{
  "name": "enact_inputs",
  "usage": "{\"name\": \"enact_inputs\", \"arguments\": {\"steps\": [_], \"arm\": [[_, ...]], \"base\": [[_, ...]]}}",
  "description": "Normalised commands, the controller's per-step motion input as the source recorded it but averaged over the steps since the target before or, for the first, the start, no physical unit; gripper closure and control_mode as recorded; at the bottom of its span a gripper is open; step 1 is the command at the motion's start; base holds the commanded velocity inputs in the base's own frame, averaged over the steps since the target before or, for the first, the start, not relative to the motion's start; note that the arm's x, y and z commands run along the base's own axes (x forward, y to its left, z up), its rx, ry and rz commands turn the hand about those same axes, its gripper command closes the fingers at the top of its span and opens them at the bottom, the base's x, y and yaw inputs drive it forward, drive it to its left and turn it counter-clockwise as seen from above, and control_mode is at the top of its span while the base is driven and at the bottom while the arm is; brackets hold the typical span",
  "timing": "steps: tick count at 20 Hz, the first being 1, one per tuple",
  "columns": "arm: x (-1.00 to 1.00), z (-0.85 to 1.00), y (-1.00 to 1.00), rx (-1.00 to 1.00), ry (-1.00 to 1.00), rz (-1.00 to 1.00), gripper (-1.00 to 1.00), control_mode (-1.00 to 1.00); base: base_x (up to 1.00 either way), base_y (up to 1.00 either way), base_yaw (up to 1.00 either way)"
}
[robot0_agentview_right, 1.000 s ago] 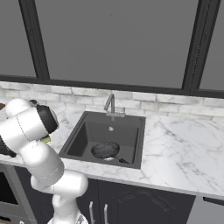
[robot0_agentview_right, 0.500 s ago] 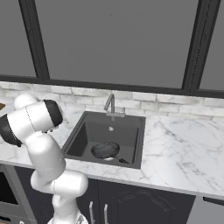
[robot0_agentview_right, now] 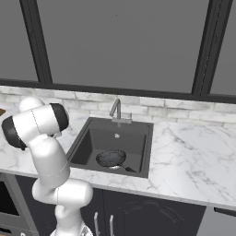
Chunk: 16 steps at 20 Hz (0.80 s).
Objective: Pick the pan and sponge and place them into the sink. Then turn on the water.
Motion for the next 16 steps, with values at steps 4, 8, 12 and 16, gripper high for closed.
{"name": "enact_inputs", "arguments": {"steps": [4, 8, 12, 16], "arm": [[0.0, -0.16, 0.04, 0.0, 0.02, 0.03, -1.0, -1.0], [-0.06, -0.16, -0.04, 0.0, 0.01, 0.03, -1.0, -1.0], [-0.28, -0.21, -0.13, 0.0, 0.02, 0.02, -1.0, -1.0], [-0.39, -0.25, -0.14, 0.0, 0.03, 0.0, -1.0, -1.0]], "base": [[0.0, 0.0, 0.0], [0.0, 0.0, 0.0], [0.0, 0.0, 0.0], [0.0, 0.0, 0.0]]}}
